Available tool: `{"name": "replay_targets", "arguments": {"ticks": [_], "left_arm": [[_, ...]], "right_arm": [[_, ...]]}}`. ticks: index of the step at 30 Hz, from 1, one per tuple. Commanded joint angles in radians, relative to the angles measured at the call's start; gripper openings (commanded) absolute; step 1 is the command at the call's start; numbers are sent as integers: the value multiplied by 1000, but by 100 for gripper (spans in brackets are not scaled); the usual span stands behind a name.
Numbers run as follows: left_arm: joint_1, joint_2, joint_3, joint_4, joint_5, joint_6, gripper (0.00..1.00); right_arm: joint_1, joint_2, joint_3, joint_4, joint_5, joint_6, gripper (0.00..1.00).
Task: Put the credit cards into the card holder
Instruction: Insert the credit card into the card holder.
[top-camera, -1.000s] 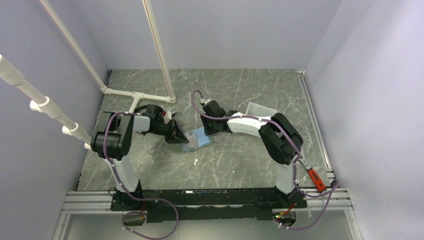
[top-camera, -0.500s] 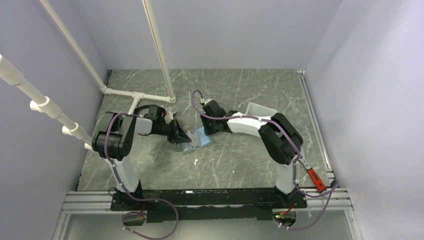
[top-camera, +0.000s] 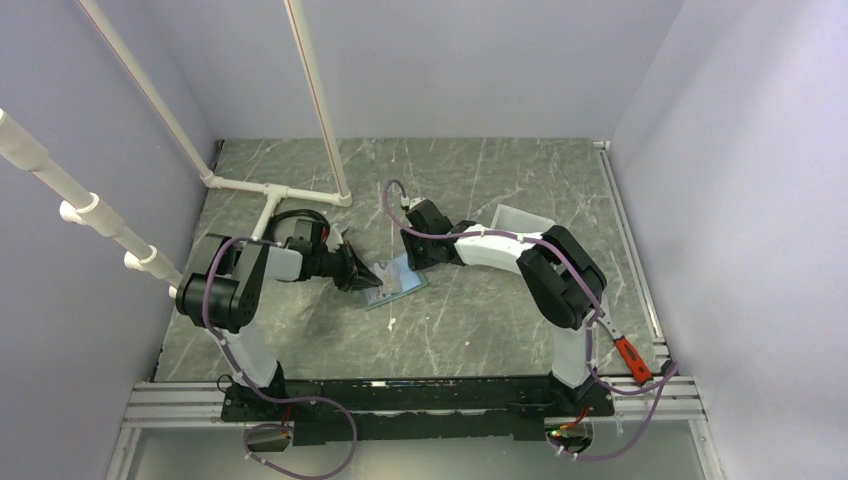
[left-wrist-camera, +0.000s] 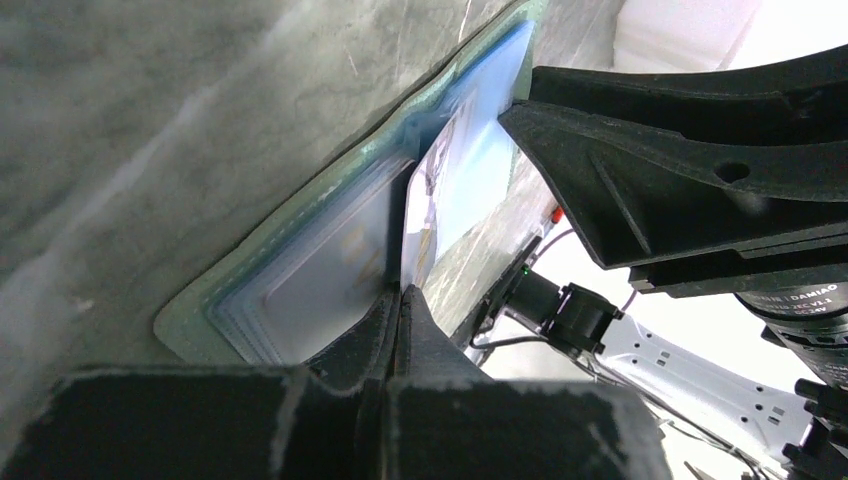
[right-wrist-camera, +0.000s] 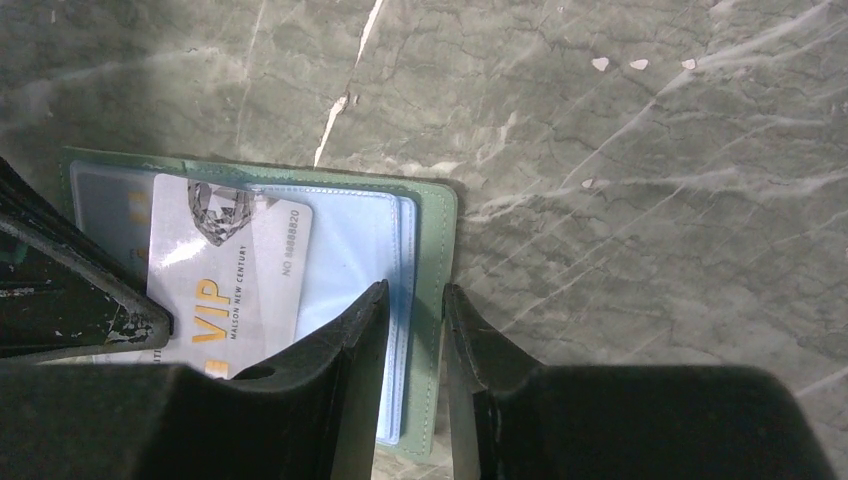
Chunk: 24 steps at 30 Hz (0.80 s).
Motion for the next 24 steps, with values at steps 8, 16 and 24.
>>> {"name": "replay_targets", "arguments": {"ticks": [8,16,24], "left_arm": [[-56,-37,-58,156,-122,-132,0],[-80,-75,-102,197,-218,-181,0],[-98,-49,-93,186,-233,-163,0]], "right_arm": [[9,21,-15,-16,-51,9,29],[-27,1,-36,-3,-177,49,38],[-158,-55,-185,209,-544,132,42]]}}
